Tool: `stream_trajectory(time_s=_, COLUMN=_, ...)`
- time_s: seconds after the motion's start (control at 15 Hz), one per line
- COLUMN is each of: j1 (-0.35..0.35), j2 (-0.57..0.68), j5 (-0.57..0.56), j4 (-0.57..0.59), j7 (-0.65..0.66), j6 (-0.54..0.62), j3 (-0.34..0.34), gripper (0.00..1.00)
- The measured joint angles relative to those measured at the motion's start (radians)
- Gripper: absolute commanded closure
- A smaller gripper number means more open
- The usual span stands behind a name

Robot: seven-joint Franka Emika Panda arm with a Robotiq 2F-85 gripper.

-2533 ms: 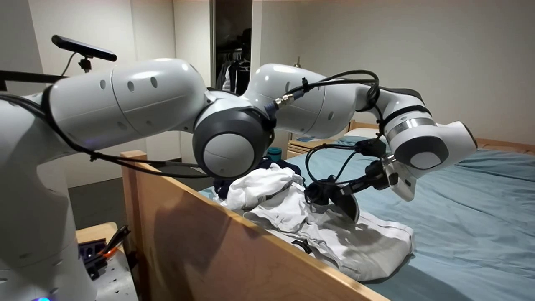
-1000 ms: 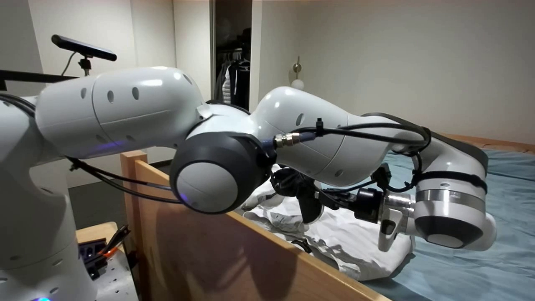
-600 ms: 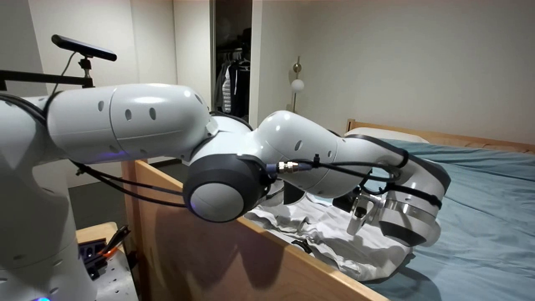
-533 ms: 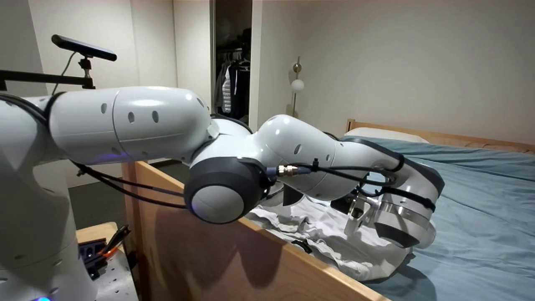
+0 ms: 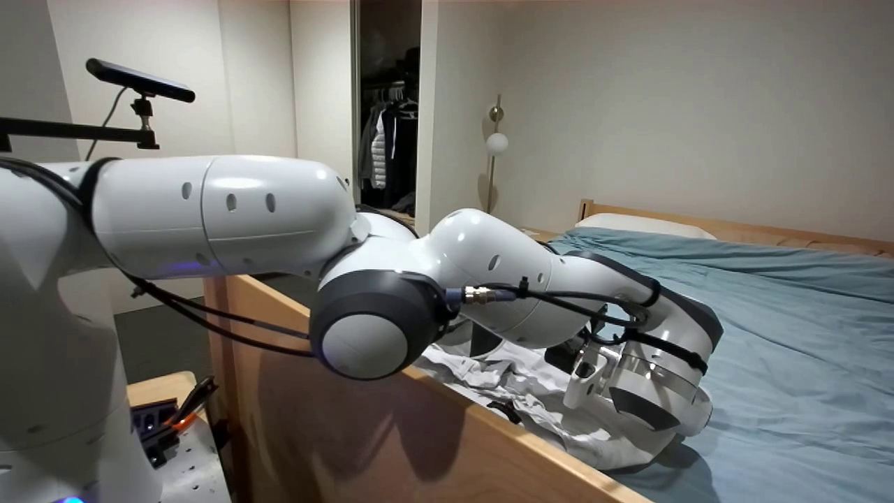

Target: Move the cap to the right

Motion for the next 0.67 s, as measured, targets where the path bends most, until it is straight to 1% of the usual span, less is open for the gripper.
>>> stream_trajectory(time_s=0.2, j1=0.017, j2=0.002, j5=0.042, j4=-0.013, j7=0.028, j6=0.044, j3=-0.05, gripper=0.93)
stream_trajectory(time_s=0.33, j1=0.018, j2=-0.006, j5=0.058, j4=-0.013, j7=0.084, j6=0.067, j3=-0.054, gripper=0.92)
stream_trajectory(time_s=0.4, j1=0.018, j2=-0.013, j5=0.06, j4=-0.014, j7=0.112, j6=0.079, j3=-0.054, gripper=0.67)
stream_trajectory(time_s=0.47, j1=0.017, j2=-0.022, j5=0.064, j4=-0.014, j7=0.139, j6=0.087, j3=-0.054, gripper=0.67)
stream_trajectory(time_s=0.53, j1=0.016, j2=-0.032, j5=0.066, j4=-0.014, j7=0.158, j6=0.1, j3=-0.054, gripper=0.64)
stream_trajectory(time_s=0.67, j1=0.016, j2=-0.051, j5=0.067, j4=-0.014, j7=0.171, j6=0.137, j3=-0.056, gripper=0.51)
